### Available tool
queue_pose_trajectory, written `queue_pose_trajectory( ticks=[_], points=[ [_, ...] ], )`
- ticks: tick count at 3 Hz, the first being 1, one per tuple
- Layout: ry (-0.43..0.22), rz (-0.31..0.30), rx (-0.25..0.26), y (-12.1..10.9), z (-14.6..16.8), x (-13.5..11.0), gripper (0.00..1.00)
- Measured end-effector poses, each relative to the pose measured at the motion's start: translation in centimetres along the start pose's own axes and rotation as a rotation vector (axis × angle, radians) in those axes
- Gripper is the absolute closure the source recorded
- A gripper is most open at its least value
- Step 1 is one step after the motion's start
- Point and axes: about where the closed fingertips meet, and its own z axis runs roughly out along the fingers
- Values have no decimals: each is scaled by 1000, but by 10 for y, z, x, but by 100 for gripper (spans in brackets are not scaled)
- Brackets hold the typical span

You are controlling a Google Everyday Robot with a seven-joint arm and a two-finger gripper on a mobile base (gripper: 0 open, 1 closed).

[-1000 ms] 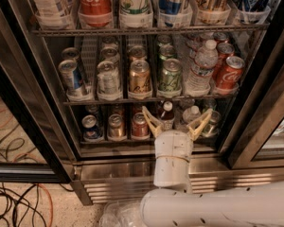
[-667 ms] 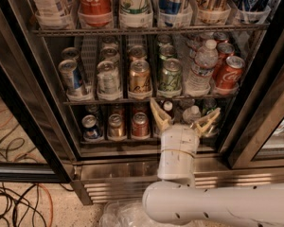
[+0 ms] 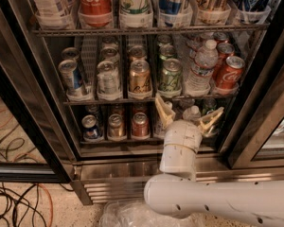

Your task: Pick coke can from middle shelf of fridge

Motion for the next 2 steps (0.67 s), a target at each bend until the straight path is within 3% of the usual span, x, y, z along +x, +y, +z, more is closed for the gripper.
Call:
queue_pose_trajectory(
  ticks=[2],
  points=[
    [-16, -22, 108, -44, 14, -7, 0]
  ],
)
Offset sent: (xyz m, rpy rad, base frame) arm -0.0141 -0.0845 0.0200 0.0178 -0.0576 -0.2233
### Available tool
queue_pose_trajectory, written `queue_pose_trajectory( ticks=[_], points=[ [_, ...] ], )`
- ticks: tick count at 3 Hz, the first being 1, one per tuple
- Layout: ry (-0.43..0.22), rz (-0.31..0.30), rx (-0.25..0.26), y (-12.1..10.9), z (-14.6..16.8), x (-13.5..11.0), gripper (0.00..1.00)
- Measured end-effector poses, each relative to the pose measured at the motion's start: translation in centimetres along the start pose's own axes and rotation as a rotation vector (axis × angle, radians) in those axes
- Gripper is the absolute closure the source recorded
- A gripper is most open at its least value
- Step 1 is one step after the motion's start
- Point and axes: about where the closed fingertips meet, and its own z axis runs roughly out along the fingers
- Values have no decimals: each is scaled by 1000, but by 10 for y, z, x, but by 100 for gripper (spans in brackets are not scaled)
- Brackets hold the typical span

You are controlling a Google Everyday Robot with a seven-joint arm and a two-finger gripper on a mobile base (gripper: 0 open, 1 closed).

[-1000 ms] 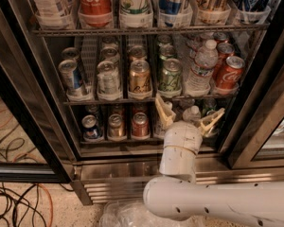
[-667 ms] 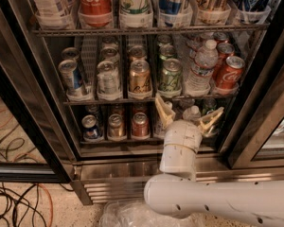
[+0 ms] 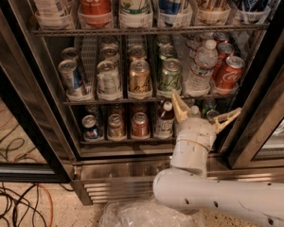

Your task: Pick coke can from middle shelf of fridge

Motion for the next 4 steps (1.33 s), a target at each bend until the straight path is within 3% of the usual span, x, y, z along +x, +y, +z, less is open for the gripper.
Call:
queue_pose_trajectory(
  ticks=[2, 3, 4],
  points=[
    [2, -66, 58, -29, 9, 3, 0],
    [59, -121, 88, -38, 14, 8, 0],
    [159, -127, 108, -46, 18, 16, 0]
  ],
)
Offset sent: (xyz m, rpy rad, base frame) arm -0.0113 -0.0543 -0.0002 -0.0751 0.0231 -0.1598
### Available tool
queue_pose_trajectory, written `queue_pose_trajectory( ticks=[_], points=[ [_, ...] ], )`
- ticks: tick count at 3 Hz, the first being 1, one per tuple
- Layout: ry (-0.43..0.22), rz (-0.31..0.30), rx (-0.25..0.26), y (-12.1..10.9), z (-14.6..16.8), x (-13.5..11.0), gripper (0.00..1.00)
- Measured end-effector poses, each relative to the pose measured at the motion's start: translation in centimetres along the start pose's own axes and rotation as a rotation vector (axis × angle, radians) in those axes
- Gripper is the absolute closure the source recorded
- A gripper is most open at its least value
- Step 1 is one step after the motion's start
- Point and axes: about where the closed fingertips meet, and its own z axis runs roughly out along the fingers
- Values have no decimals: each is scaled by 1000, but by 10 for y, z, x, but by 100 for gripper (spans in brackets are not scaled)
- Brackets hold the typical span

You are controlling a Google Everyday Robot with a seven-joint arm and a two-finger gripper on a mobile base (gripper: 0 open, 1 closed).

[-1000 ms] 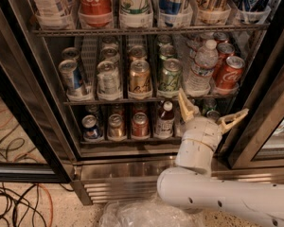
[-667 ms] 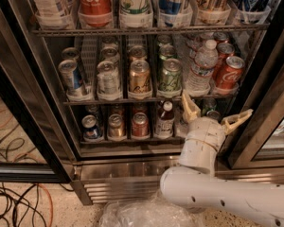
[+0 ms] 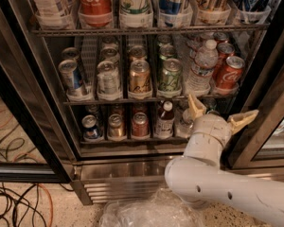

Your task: Pick coke can from middle shelf of fridge

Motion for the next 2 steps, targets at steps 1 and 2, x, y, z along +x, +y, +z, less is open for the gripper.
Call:
queue_pose_trajectory(
  ticks=[1, 2],
  points=[
    [-1, 9, -1, 2, 7, -4, 0],
    [1, 23, 4, 6, 15, -7, 0]
  ],
)
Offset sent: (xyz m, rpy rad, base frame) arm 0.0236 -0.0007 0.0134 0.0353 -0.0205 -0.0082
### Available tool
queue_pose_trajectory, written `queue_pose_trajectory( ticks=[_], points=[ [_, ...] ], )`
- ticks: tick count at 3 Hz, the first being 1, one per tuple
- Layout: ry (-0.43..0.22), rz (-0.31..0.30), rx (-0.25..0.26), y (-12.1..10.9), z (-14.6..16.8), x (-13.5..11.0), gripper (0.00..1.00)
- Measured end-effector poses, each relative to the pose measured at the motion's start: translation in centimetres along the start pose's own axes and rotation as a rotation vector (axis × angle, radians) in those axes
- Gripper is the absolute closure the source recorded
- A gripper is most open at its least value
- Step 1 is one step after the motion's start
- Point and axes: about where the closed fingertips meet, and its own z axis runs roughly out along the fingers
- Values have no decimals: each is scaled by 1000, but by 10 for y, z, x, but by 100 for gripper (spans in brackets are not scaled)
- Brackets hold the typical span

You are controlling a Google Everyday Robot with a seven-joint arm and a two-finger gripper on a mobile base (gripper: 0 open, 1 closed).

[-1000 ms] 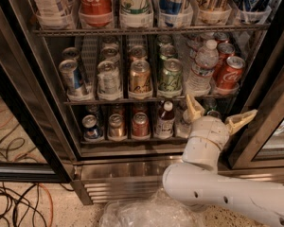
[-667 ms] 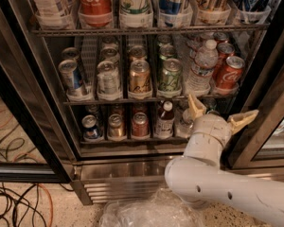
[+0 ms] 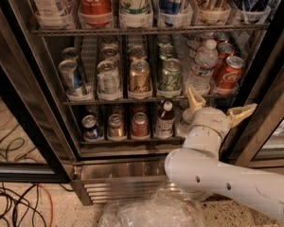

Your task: Pick coke can from middle shelf of fridge

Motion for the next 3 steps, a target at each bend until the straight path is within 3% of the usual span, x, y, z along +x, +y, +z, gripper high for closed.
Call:
queue_pose_trajectory(
  ticks=[1, 2, 3],
  points=[
    [0, 0, 0, 0, 0, 0, 25],
    [0, 0, 0, 0, 0, 0, 21],
    [0, 0, 0, 0, 0, 0, 31]
  ],
)
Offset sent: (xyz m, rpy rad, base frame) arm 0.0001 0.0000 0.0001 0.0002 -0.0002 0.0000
